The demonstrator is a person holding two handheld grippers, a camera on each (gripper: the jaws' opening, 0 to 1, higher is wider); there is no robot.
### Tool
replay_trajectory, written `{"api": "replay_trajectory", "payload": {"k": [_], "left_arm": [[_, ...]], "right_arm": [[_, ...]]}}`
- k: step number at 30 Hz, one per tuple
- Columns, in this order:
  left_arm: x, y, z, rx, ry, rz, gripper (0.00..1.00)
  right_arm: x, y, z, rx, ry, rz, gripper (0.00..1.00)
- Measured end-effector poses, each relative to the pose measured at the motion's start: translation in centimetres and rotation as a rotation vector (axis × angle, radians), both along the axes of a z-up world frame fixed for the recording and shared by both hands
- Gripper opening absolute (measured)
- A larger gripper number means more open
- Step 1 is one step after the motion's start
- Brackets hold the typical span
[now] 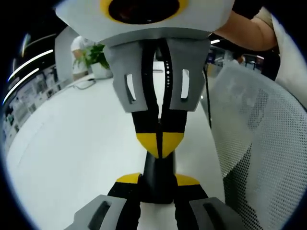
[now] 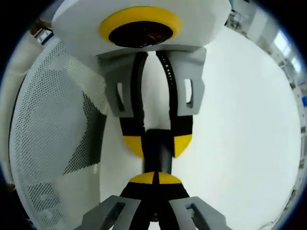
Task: Press the specified remote control buttons in sequence, fully releasing each button before pressing the next.
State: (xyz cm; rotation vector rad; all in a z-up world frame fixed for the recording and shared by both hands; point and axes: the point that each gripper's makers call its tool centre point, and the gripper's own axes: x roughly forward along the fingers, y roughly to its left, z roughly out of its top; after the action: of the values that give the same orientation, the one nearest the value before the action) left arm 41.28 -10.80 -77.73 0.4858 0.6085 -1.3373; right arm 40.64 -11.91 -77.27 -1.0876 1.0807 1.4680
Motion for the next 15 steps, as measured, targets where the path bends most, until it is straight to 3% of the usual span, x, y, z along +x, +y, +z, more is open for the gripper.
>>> {"api": "replay_trajectory", "payload": {"k": [15], "left_arm": [[0.0,0.0,0.0,0.002,0.000,-0.002,0.24]], "right_arm": [[0.7,-0.1,3.0,0.041,-0.047,-0.016,0.00]]}}
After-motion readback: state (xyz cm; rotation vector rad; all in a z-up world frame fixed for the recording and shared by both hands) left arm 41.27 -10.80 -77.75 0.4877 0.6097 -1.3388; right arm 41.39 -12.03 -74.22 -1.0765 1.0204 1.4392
